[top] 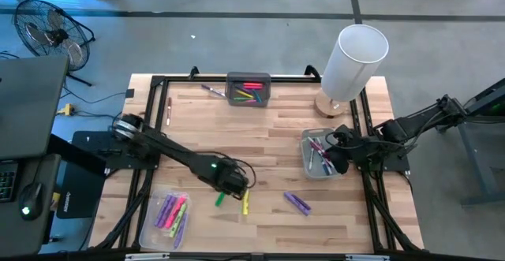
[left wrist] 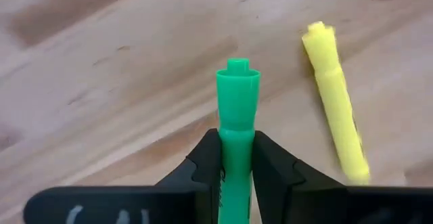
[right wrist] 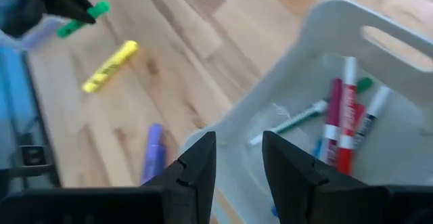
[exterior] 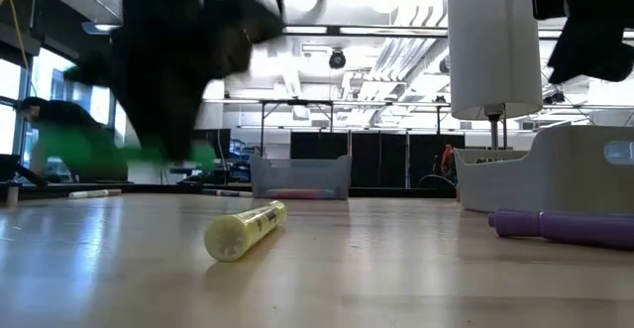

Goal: Pick & Place Markers
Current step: Put the green highlighter pen into the transparent bin

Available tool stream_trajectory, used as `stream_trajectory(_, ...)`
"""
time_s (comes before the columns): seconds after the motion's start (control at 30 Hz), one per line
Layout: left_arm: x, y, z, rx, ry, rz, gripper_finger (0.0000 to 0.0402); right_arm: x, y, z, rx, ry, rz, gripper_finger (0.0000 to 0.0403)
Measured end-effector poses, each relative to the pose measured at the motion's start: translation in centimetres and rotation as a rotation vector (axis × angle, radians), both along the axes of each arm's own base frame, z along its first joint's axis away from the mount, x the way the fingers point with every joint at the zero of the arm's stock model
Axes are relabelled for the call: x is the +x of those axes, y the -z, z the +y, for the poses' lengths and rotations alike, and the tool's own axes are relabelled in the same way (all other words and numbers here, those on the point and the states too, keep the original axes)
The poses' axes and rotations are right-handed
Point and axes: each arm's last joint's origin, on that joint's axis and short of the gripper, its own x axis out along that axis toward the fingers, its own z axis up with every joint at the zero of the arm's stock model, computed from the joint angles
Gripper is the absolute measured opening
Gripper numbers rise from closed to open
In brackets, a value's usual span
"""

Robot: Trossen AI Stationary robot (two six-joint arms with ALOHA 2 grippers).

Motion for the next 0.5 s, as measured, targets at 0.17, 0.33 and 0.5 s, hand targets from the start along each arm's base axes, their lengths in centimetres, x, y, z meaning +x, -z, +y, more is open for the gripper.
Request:
stream_trajectory(0.17,-3.7,-5.1,-0.3,0.036,0.053,-0.061,0.0052,0.5,-0.5,0.3,0.036,-0.008,-0.074,0.0110)
stream_trajectory(0.33,-8.3,-8.4,-1.0,0.024,0.046,-0.024,0.0052,1.2,-0.9,0.5,0.045,0.008,-0.141,0.0109)
stream_trajectory(0.5,-11.0,-8.7,-3.7,-0.025,0.087,0.031,0.0052,2.6,-1.0,1.0,0.042,0.017,-0.190,0.0093)
